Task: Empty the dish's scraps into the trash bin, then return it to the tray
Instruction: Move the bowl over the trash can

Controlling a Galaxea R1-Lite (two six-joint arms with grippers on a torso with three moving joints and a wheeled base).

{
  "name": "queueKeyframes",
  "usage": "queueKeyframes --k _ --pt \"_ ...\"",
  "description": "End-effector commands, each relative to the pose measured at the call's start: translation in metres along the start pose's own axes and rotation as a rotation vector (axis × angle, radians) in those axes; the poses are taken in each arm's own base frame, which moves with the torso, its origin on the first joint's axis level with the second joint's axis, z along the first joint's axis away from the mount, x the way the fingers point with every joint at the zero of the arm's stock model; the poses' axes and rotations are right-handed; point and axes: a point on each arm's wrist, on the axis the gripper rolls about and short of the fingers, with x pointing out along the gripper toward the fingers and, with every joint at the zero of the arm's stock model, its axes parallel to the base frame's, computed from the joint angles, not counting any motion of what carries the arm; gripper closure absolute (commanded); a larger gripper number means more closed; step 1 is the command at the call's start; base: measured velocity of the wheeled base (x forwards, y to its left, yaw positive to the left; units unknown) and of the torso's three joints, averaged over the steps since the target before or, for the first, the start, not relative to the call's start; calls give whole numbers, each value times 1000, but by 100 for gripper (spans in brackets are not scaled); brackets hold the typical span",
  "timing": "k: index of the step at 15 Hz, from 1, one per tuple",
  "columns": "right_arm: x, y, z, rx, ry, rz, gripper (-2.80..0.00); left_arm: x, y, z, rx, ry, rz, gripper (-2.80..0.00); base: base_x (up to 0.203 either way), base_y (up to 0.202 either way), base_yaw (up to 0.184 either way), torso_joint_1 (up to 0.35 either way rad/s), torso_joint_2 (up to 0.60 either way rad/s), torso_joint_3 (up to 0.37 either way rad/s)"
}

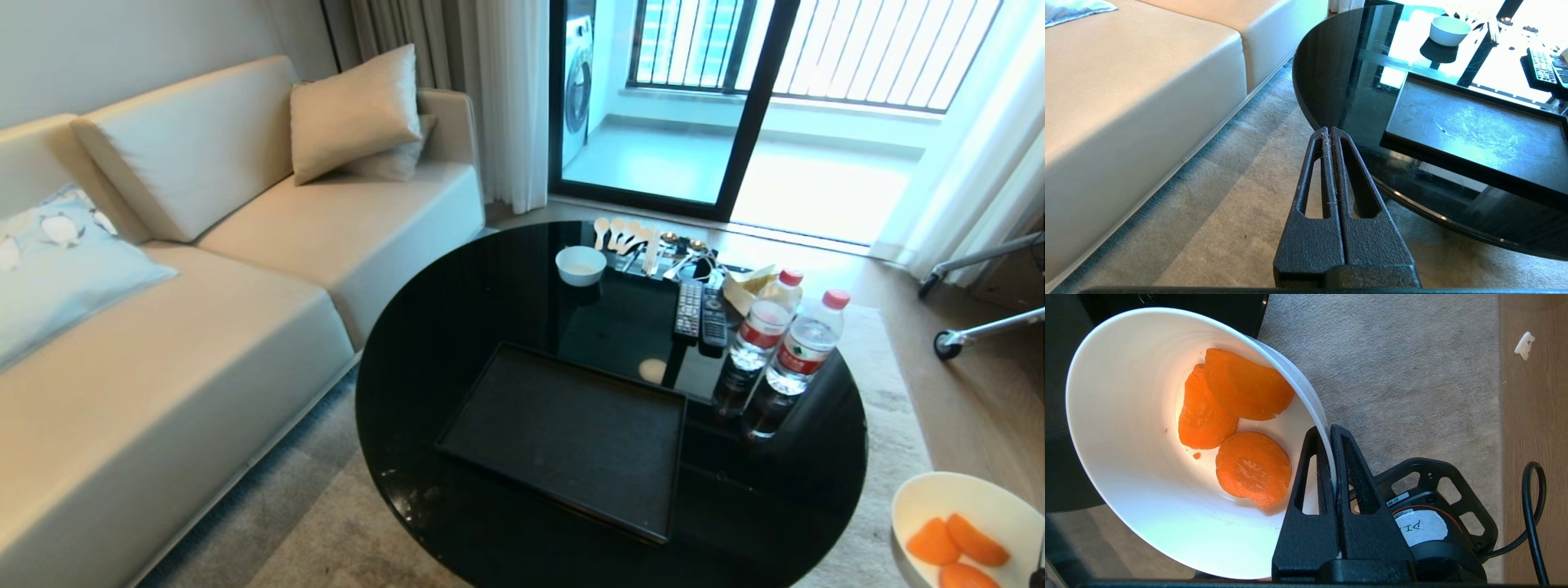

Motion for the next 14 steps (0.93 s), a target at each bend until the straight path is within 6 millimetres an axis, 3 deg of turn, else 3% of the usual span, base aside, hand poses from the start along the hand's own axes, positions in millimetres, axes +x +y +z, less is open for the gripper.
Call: queueKeyframes --k 1,14 --pt "1 0 0 0 8 -5 0 0 0 0 -1 -1 0 0 0 0 0 0 0 0" --pt "2 0 -1 -4 17 4 0 0 0 0 -1 -1 0 0 0 0 0 0 0 0"
